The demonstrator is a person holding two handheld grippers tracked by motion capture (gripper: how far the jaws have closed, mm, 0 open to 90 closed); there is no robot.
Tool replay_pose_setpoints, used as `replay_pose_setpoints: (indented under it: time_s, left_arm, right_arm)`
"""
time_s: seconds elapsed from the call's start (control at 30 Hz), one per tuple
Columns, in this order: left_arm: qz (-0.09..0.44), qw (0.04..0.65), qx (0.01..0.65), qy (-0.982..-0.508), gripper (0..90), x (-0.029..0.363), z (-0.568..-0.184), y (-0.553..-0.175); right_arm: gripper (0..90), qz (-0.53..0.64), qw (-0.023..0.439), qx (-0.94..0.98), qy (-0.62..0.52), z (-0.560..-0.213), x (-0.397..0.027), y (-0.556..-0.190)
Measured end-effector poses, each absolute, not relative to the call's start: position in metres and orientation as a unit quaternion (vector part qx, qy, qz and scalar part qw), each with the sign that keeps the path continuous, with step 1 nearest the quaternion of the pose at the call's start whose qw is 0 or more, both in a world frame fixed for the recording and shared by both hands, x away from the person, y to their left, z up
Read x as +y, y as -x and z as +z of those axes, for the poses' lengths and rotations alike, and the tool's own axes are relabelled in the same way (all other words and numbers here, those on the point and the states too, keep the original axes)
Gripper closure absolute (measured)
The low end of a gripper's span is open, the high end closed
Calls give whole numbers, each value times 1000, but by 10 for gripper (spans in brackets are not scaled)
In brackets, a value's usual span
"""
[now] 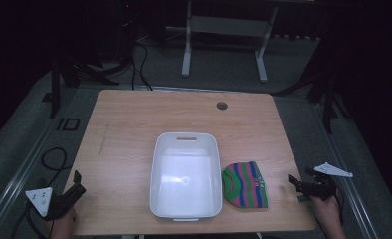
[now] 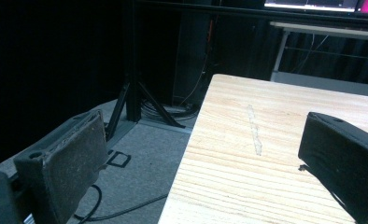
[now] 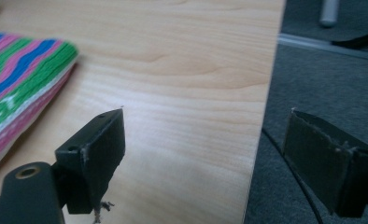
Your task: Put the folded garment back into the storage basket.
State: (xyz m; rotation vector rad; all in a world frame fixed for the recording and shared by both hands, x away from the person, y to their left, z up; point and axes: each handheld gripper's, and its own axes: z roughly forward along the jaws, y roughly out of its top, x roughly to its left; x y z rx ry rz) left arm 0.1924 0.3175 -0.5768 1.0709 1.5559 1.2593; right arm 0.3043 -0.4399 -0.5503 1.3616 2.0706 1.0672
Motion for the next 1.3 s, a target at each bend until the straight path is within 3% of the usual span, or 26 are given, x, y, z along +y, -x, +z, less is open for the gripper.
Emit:
replay_pose_setpoints:
  time_s: [0.37, 0.63, 1.3]
  left_arm:
    - [500, 423, 622, -429, 19, 318, -577, -192]
    - [498, 424, 622, -431, 19, 318, -577, -193]
    - [495, 426, 621, -433, 19, 319, -577, -193]
  right_arm:
    - [129, 359, 112, 845, -380, -540, -435, -312]
    - [131, 339, 59, 885, -313, -535, -419, -319]
    - [137, 325, 31, 931, -161, -519, -366, -337]
